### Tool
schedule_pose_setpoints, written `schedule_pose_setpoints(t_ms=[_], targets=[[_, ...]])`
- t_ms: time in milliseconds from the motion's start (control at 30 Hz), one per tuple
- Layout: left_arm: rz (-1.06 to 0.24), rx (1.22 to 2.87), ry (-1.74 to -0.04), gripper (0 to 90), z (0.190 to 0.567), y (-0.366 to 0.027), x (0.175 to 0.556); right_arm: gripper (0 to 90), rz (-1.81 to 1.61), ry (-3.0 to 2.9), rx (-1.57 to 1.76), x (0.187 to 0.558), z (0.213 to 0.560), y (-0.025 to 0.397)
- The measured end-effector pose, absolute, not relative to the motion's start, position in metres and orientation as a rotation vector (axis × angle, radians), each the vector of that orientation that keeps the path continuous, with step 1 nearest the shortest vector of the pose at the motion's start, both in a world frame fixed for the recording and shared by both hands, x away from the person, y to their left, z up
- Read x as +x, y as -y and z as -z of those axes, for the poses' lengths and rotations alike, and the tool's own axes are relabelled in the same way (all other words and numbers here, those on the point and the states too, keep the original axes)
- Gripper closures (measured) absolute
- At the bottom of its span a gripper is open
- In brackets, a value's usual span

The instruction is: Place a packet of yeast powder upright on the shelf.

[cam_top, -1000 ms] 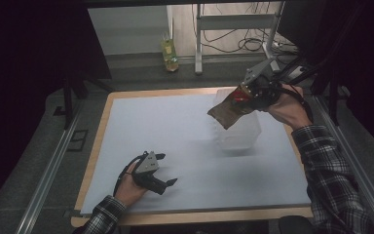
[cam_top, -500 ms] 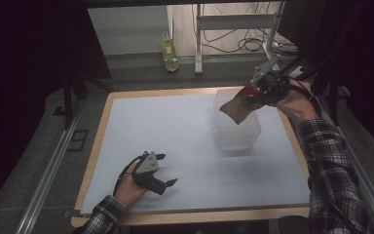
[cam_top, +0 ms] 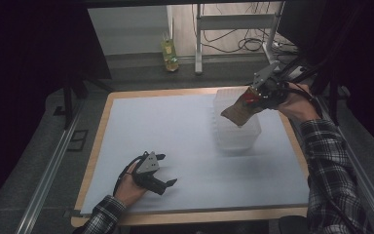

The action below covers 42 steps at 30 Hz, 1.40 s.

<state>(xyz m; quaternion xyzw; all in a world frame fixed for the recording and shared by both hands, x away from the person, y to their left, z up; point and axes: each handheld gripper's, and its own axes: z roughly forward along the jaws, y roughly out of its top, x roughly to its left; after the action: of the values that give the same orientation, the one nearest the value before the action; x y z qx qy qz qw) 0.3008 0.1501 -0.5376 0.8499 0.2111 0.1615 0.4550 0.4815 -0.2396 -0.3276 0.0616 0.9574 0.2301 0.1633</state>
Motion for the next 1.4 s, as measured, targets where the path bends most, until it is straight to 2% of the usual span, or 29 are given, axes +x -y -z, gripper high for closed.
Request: schedule_pose_setpoints(t_ms=[967,1400], targets=[[-0.391,2.104,-0.524,3.7,0.538,-0.150,0.301,74.6,-0.632,-2.811,-0.082,0.477,0.331,0.236],[-0.392,2.107,-0.524,3.7,0.538,-0.150,0.301,74.0,-0.453,-2.830,0.002,0.491,0.344,0.225]])
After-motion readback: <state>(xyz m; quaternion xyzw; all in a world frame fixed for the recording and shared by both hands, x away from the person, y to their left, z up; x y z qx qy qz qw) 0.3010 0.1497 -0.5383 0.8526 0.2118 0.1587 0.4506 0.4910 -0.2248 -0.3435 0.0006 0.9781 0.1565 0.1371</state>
